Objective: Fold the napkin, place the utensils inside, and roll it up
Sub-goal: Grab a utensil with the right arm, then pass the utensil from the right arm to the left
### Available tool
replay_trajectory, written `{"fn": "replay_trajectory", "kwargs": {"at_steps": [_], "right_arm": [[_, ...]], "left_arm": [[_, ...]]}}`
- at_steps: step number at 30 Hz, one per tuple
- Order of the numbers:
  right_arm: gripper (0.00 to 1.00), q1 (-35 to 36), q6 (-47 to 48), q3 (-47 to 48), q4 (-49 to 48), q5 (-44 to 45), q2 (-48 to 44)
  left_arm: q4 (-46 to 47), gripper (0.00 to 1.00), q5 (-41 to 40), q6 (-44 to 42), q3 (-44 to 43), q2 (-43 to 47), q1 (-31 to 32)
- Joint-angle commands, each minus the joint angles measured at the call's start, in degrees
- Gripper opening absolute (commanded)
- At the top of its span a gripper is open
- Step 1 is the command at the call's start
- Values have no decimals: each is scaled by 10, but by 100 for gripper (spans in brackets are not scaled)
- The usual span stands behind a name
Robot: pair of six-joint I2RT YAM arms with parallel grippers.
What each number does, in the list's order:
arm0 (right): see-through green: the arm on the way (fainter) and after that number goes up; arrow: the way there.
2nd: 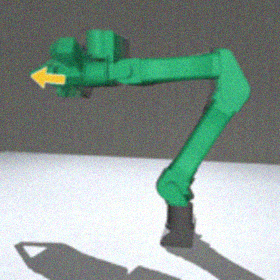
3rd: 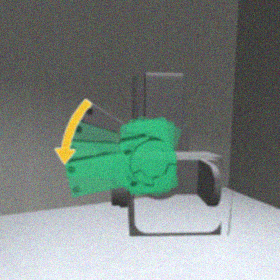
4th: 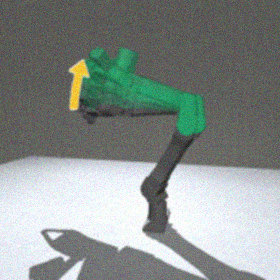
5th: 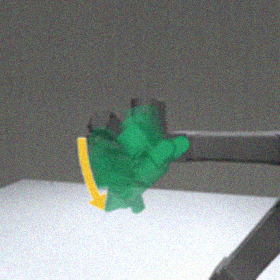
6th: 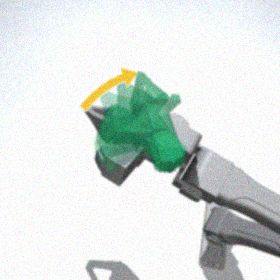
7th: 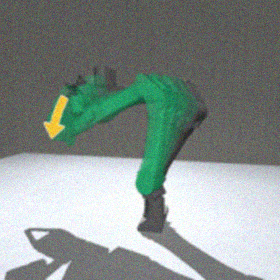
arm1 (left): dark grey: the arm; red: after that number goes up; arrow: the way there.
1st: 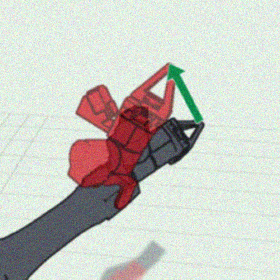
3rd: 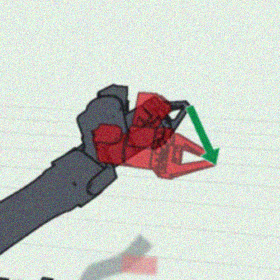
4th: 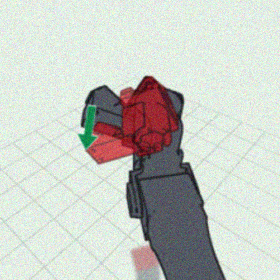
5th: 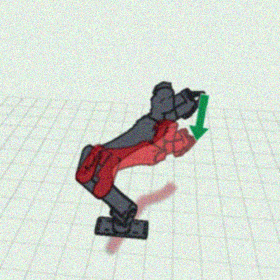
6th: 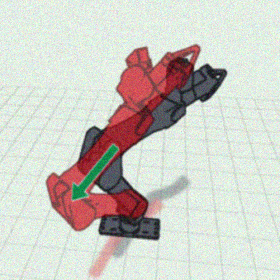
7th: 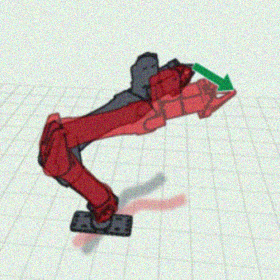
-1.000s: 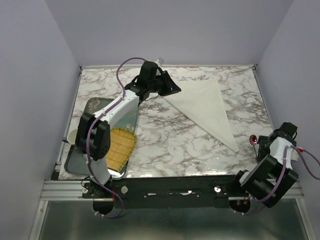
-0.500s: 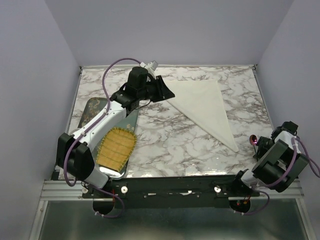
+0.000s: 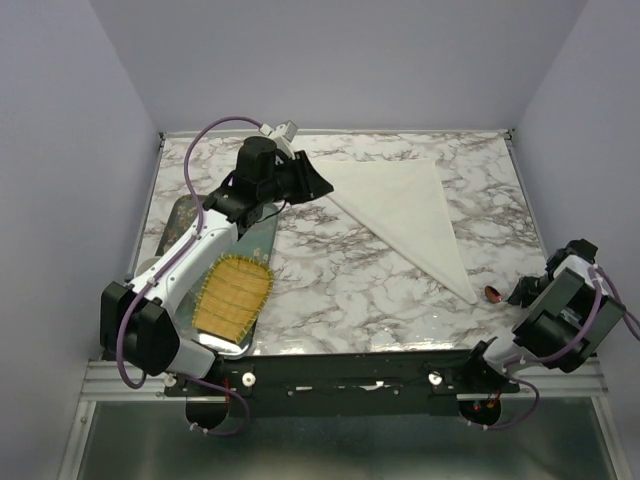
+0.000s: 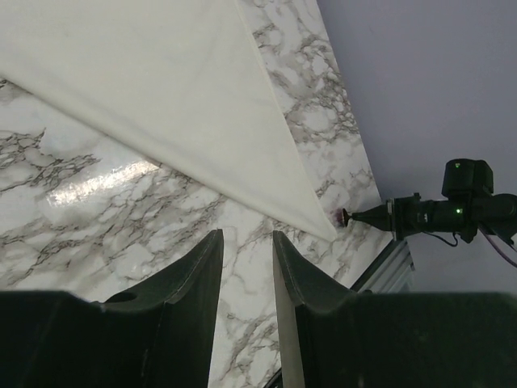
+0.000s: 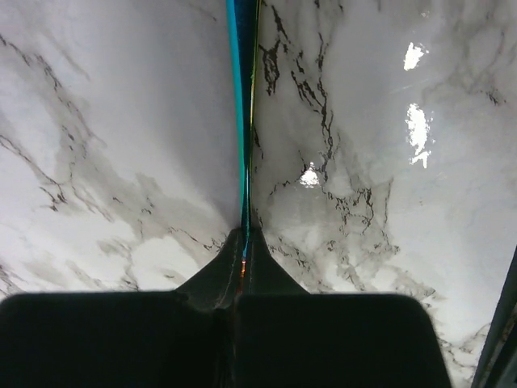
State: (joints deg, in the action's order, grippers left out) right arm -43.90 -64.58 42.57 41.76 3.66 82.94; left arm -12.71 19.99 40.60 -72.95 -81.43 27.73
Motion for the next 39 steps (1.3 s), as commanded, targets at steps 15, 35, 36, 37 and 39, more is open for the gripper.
{"fn": "replay_trajectory", "kwargs": {"at_steps": [15,35,36,37,39], "right_arm": [[1,35,217,6,-122,-117,-175],[0,562,-59,205,-161,-81,-45],[1,579,-63,208,-163,-80,-40],[1,586,-67,209,-162,-85,-36],[1,598,-73,205,-165,-83,-28]], "left_arm": [[60,40,51,28,39,-26,-68],[141,77,96,16,24,-173,81],[144,80,94,16,24,-177,88],[149,81,90,15,24,-181,91],[162,81,83,18,33,-180,95]]}}
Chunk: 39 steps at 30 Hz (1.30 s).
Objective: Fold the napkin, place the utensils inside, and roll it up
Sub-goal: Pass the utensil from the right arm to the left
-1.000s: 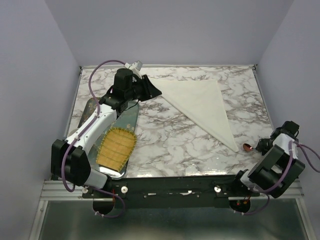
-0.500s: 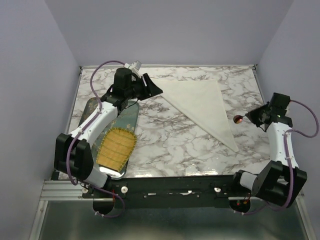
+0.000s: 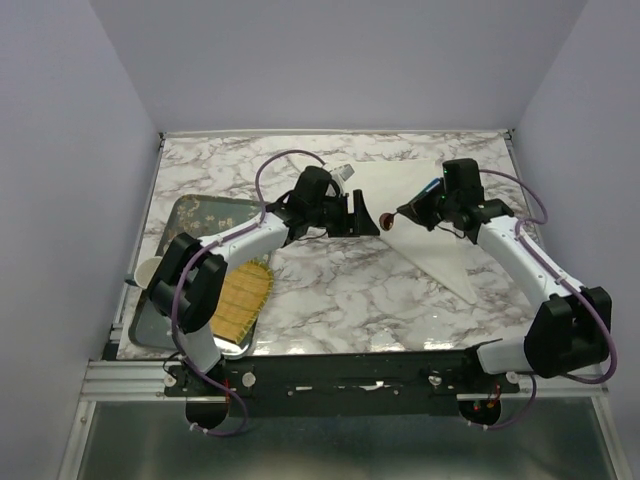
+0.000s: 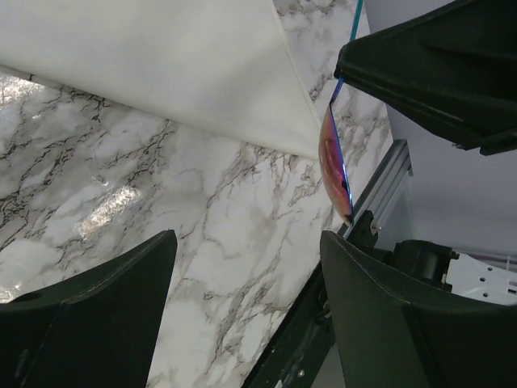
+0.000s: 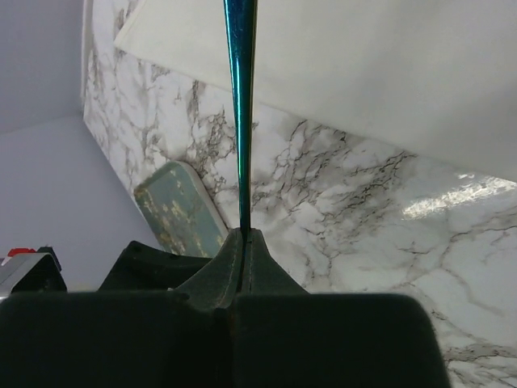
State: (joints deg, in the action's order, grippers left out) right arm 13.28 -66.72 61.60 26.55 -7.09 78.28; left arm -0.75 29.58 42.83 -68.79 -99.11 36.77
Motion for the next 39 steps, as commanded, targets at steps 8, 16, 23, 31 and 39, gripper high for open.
{"fn": "replay_trajectory", "kwargs": {"at_steps": [8,16,23,31,39], "right_arm": [[1,37,-49,-3,-19,14,21],[1,38,-28,-14,-18,55,12],[1,42,-39,-12,-20,31,23],[1,53,-57,-14,-22,17,10],[1,54,-53,-21,-24,16,0]], "left_arm": [[85,82,-29,12,31,16,8],[106,87,-36,12,84,79,10],[104,89,-28,20,40,53,15],[24,64,-54,9,-38,-15,20],[-14,47,-45,-9,-56,-23,20]]}}
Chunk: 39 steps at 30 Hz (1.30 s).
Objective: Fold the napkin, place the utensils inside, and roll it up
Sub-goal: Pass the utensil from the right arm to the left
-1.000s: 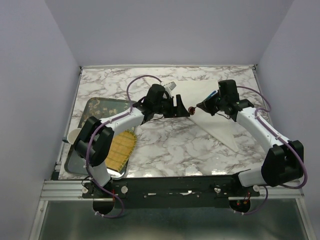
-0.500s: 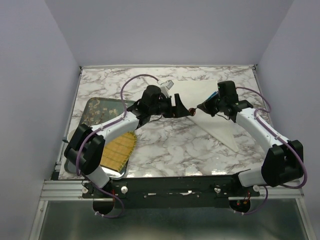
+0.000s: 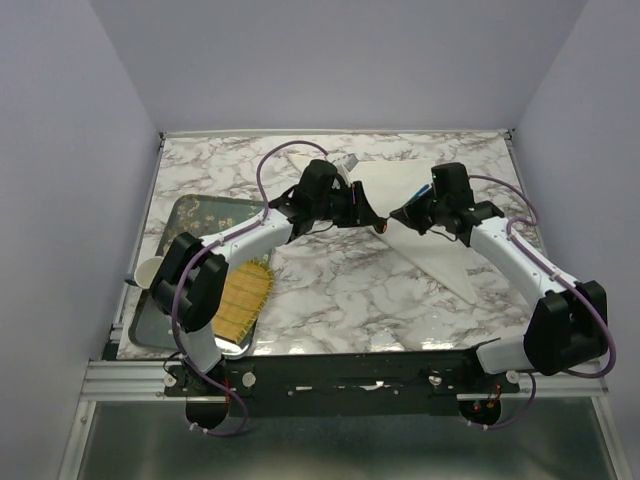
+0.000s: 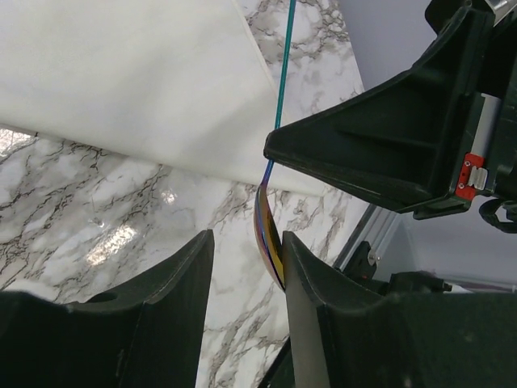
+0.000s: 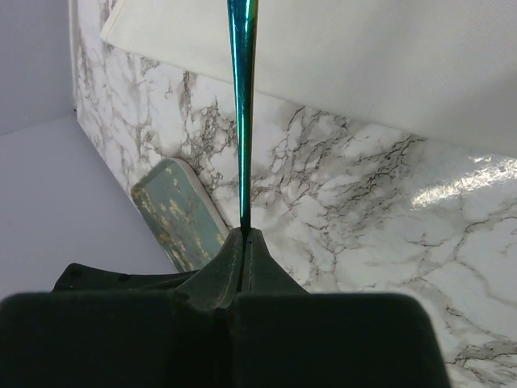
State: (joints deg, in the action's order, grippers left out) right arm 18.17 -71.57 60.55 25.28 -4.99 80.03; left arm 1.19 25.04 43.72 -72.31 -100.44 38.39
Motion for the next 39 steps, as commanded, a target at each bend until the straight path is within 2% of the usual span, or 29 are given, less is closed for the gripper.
{"fn": "replay_trajectory", "kwargs": {"at_steps": [1,3,4,7,11,12,14,15,16,17,18,20,21,22,25,26,27,28,29,30,31,33,35,37,39], "right_arm": [[1,5,-5,-14,-12,-5,-19],[1,5,-6,-19,-15,-1,-23],[1,5,-8,-22,-15,-1,-24],[1,5,-9,-17,-18,-7,-22],[1,5,-6,-21,-18,0,-31],[0,5,-3,-22,-19,-2,-33],[1,5,5,-18,-20,-13,-31],[1,5,15,-18,-20,-19,-30],[0,5,23,-18,-22,-26,-30],[1,5,35,-19,-26,-37,-31],[0,5,93,-19,-33,-43,-31],[26,5,184,-9,-59,-60,-24],[37,5,296,0,-59,-62,-22],[47,5,353,16,-59,-64,-21],[59,20,537,14,-67,-42,-51],[62,33,586,5,-78,-30,-65],[62,51,704,-7,-90,-24,-76],[62,100,774,-16,-95,-12,-96],[68,130,837,-45,-102,45,-105],[70,159,963,-67,-113,80,-114],[75,205,1021,-89,-144,102,-129],[76,218,1155,-137,-156,59,-143],[75,220,1241,-161,-152,-17,-168],[75,220,1281,-182,-194,-26,-176],[73,220,1314,-163,-182,-45,-165]], "left_arm": [[-36,47,2,-19,-22,-10,4],[-38,50,10,-19,-19,-10,4],[-37,56,12,-14,-18,-13,5],[-25,61,40,3,-22,-30,9],[-28,54,49,3,-27,-41,17],[-30,51,50,1,-27,-42,17],[-38,37,54,0,-30,-44,17],[-41,27,53,-2,-31,-44,17],[-47,12,46,-5,-34,-41,17],[-72,6,38,-11,-42,-40,16],[-93,0,27,-34,-52,-38,13],[-157,0,7,-62,-80,-34,8],[-175,0,5,-82,-88,-33,5],[-192,0,5,-90,-94,-33,-5],[-252,0,13,-121,-107,-33,-19],[-282,0,14,-128,-107,-34,-20],[-292,0,23,-135,-104,-32,-21],[-299,0,26,-138,-98,-31,-23],[-311,0,29,-145,-82,-23,-24],[-315,0,30,-147,-74,-19,-24],[-319,0,35,-151,-65,-14,-24],[-333,0,34,-161,-44,-4,-27],[-341,0,31,-169,-27,9,-27],[-342,0,32,-175,-17,18,-31],[-342,0,39,-181,-6,31,-31]]}}
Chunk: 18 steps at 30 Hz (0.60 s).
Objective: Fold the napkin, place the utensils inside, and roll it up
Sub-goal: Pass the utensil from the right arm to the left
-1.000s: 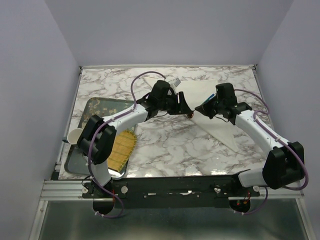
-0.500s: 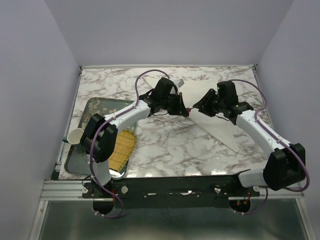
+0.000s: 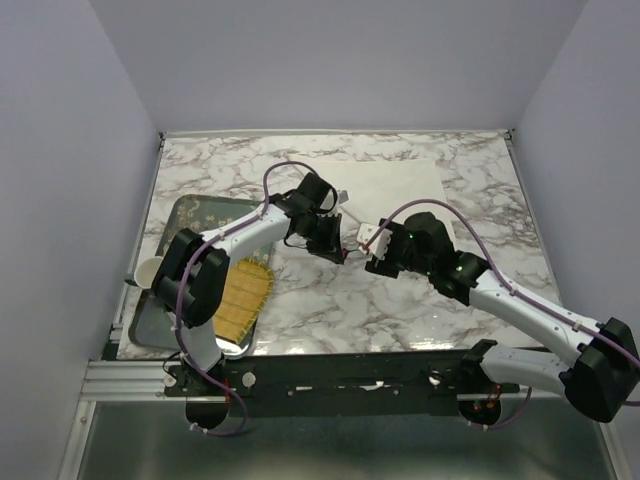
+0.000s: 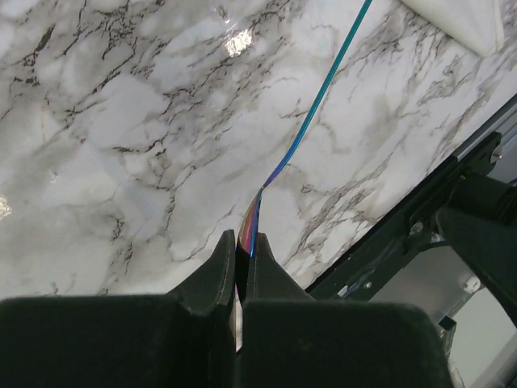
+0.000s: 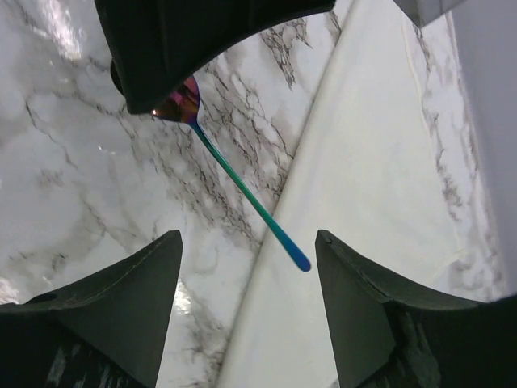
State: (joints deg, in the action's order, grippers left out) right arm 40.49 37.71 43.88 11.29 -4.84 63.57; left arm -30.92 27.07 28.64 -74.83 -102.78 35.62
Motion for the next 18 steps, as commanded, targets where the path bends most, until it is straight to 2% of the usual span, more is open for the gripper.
{"fn": "replay_trajectory", "kwargs": {"at_steps": [1,6,10,18], "right_arm": [[72,-3,234,8,-28,-48,6],[67,-3,284,22,11,-106,36],[54,-3,300,12,6,-148,49],[59,-3,287,19,0,-175,72]], "left_arm": [[-21,0,24,-32,23,59,-4],[-10,0,55,-39,52,79,-5],[-2,0,69,-39,66,89,-5],[-7,0,71,-36,68,93,-7]]}}
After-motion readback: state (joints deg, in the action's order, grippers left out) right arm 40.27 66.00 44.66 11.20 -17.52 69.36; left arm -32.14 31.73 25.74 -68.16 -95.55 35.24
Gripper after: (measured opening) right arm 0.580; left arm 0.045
